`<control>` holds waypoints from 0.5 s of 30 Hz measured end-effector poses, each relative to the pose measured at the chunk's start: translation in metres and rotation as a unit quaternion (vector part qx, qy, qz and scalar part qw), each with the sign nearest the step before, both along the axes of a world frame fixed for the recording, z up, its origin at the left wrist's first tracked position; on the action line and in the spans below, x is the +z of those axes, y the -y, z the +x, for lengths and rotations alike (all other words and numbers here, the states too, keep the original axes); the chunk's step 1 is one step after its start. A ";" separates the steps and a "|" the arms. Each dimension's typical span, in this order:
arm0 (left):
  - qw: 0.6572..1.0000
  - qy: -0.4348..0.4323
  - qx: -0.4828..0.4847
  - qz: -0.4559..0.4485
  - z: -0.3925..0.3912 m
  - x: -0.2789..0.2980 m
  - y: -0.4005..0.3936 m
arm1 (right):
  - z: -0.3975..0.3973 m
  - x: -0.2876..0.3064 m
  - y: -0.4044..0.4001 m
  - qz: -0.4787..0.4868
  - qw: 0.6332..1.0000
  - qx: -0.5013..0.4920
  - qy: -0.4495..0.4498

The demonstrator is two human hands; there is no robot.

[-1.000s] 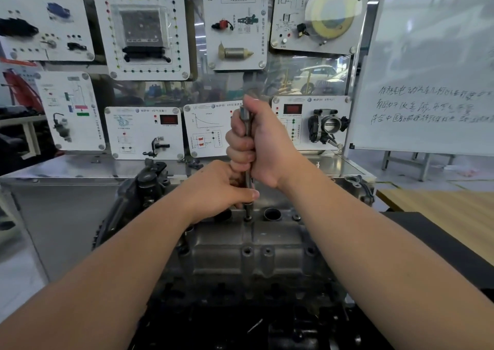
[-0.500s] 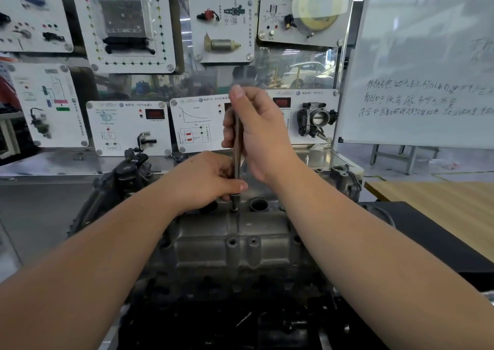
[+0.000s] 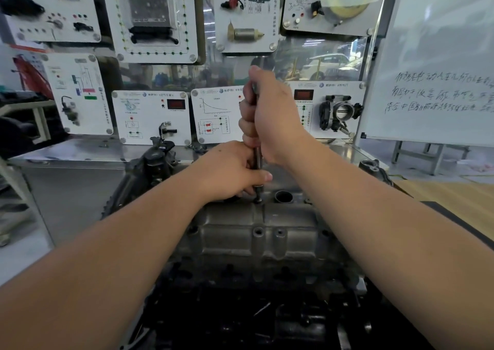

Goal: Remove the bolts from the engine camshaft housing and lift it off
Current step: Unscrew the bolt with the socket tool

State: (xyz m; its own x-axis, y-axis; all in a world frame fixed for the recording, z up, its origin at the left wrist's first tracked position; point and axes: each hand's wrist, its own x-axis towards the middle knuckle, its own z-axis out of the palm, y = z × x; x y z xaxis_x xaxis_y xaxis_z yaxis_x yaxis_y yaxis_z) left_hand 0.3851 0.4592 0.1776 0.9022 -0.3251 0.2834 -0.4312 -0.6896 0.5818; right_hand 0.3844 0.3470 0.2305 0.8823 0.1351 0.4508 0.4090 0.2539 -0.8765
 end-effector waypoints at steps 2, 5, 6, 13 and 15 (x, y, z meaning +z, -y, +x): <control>1.000 0.006 -0.005 0.005 0.000 0.000 0.001 | 0.001 0.001 0.004 0.000 0.999 0.035 -0.012; 0.999 0.024 0.002 0.030 0.001 -0.001 0.002 | 0.001 0.003 0.008 -0.006 0.997 0.079 -0.025; 0.999 0.027 0.005 0.037 0.002 -0.001 0.002 | 0.000 0.003 0.009 -0.004 0.996 0.084 -0.031; 0.998 0.042 -0.009 0.052 -0.008 0.004 0.008 | -0.020 0.016 -0.001 -0.054 0.981 -0.158 -0.096; 0.991 0.074 -0.003 0.109 -0.015 0.009 0.009 | -0.022 0.014 -0.013 -0.054 0.965 -0.252 -0.037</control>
State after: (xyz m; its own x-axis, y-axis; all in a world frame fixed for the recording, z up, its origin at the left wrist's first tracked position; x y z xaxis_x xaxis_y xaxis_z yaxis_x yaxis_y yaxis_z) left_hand 0.3702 0.4501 0.1861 0.8540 -0.3990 0.3339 -0.5053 -0.7890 0.3495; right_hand 0.3627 0.3600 0.2447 0.8775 -0.2775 0.3912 0.3918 -0.0559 -0.9184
